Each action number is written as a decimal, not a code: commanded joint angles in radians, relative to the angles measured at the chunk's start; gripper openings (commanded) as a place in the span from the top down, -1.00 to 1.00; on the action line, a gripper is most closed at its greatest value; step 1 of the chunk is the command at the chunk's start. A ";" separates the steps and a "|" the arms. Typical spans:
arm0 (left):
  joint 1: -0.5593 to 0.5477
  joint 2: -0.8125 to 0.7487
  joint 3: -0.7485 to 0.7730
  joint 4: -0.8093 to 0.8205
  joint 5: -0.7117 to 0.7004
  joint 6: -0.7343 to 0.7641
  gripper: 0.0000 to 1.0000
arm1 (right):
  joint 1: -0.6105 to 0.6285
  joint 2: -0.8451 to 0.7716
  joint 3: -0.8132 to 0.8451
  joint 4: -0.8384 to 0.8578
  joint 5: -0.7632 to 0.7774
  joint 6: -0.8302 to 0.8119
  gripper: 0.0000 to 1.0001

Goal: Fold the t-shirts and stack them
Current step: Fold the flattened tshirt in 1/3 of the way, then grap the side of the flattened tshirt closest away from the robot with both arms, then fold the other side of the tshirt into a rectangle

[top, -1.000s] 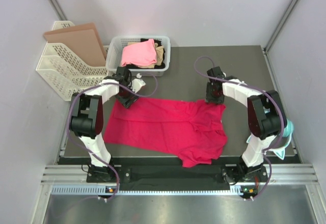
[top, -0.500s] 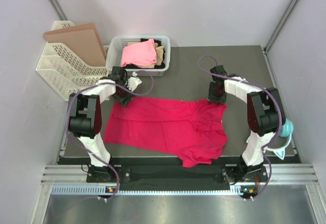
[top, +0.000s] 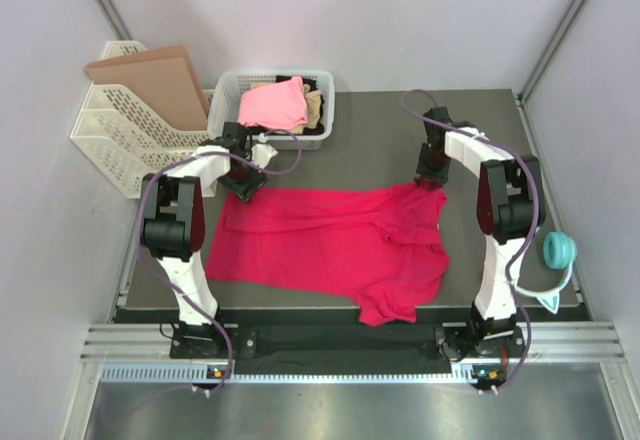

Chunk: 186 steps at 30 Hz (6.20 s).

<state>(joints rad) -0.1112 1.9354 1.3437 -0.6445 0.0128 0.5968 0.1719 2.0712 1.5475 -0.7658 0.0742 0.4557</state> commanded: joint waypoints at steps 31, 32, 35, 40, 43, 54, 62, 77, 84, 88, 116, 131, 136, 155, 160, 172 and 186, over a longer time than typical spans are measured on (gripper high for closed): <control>-0.010 -0.763 -0.377 -0.257 0.076 0.213 -0.50 | 0.311 -0.973 -0.598 0.022 0.142 0.058 -0.34; -0.010 -0.795 -0.408 -0.277 0.081 0.227 -0.50 | 0.355 -1.035 -0.628 -0.004 0.142 0.086 -0.35; -0.013 -0.909 -0.517 -0.302 0.085 0.294 -0.51 | 0.533 -1.146 -0.753 0.003 0.115 0.200 -0.30; -0.018 -0.954 -0.618 -0.307 0.075 0.321 -0.52 | 0.776 -1.182 -0.875 -0.033 0.171 0.404 -0.31; -0.018 -0.934 -0.650 -0.267 0.056 0.307 -0.51 | 0.840 -1.165 -0.911 -0.014 0.171 0.471 -0.32; -0.016 -0.810 -0.728 -0.093 -0.005 0.251 -0.49 | 1.090 -0.984 -0.900 0.011 0.145 0.599 -0.33; -0.016 -0.730 -0.761 0.028 -0.057 0.253 -0.48 | 1.212 -0.976 -0.941 0.008 0.159 0.728 -0.27; -0.016 -0.630 -0.729 0.100 -0.057 0.205 0.14 | 1.212 -0.835 -0.943 0.069 0.216 0.722 0.63; -0.016 -0.664 -0.712 0.062 -0.047 0.209 0.70 | 1.213 -0.947 -0.909 -0.053 0.265 0.729 1.00; -0.016 -0.679 -0.703 0.057 -0.043 0.207 1.00 | 1.213 -0.999 -0.854 -0.136 0.295 0.729 1.00; -0.016 -0.877 -0.630 -0.169 -0.017 0.245 1.00 | 1.506 -1.143 -0.658 -0.518 0.328 1.026 1.00; -0.016 -0.616 -0.445 -0.075 0.001 0.228 0.99 | 1.082 -1.165 -0.575 -0.437 0.383 0.629 1.00; -0.019 -0.563 -0.384 -0.075 -0.002 0.224 0.99 | 0.953 -1.140 -0.538 -0.369 0.360 0.489 1.00; -0.093 -0.354 -0.298 0.032 -0.053 0.170 0.83 | 0.666 -1.076 -0.579 -0.227 0.292 0.249 1.00; -0.091 -0.317 -0.293 0.118 -0.152 0.195 0.62 | 0.611 -1.051 -0.599 -0.190 0.265 0.195 1.00; -0.088 -0.297 -0.157 0.140 -0.269 0.176 -0.27 | 0.492 -0.955 -0.652 -0.076 0.227 0.084 1.00; -0.116 -0.509 -0.532 -0.052 -0.099 0.215 -0.08 | 0.357 -0.792 -0.641 0.048 0.159 -0.011 1.00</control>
<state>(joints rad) -0.2279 1.4509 0.8864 -0.7059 -0.1116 0.8066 0.5568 1.2564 0.8902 -0.7811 0.2481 0.4801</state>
